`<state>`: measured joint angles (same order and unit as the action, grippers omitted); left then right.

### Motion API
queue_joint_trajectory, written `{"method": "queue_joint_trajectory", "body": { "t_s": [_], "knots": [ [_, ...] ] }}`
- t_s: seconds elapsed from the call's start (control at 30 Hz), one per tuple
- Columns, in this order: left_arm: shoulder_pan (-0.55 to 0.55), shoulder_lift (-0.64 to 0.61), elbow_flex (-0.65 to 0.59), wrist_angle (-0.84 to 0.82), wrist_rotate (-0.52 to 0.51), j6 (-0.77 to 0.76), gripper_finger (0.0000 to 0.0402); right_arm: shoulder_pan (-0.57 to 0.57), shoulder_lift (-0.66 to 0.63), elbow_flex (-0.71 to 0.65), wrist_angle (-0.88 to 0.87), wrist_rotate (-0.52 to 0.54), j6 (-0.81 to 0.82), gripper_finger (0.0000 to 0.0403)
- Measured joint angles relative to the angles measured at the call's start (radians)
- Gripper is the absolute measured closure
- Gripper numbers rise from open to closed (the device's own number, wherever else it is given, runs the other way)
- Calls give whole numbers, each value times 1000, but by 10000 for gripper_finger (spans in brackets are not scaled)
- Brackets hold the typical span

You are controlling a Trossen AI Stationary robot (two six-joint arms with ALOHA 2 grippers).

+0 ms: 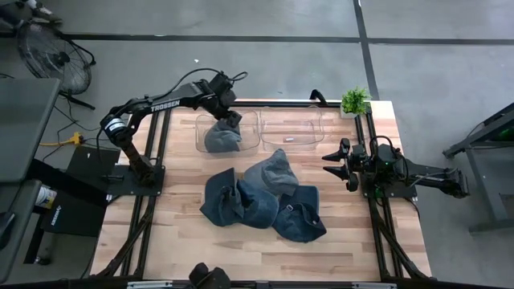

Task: Pick & Place hat
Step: Put the left gray cap into the left transparent bin, then put the gray cap into the left transparent bin

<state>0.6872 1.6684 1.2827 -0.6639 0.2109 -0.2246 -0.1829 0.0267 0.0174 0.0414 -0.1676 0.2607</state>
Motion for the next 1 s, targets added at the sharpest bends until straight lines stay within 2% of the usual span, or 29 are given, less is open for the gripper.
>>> {"method": "queue_joint_trajectory", "body": {
  "t_s": [0.43, 0.77, 1.0],
  "knots": [
    [0, -4, 8, -3, 47, 270, 168, 0, 0, 0, 0, 0, 0, 215],
    [-3, -5, 205, -119, 77, 359, 168, 0, 0, 0, 0, 0, 0, 215],
    [-54, -7, 251, -147, 201, 421, 168, 0, 0, 0, 0, 0, 0, 215]
  ]
}}
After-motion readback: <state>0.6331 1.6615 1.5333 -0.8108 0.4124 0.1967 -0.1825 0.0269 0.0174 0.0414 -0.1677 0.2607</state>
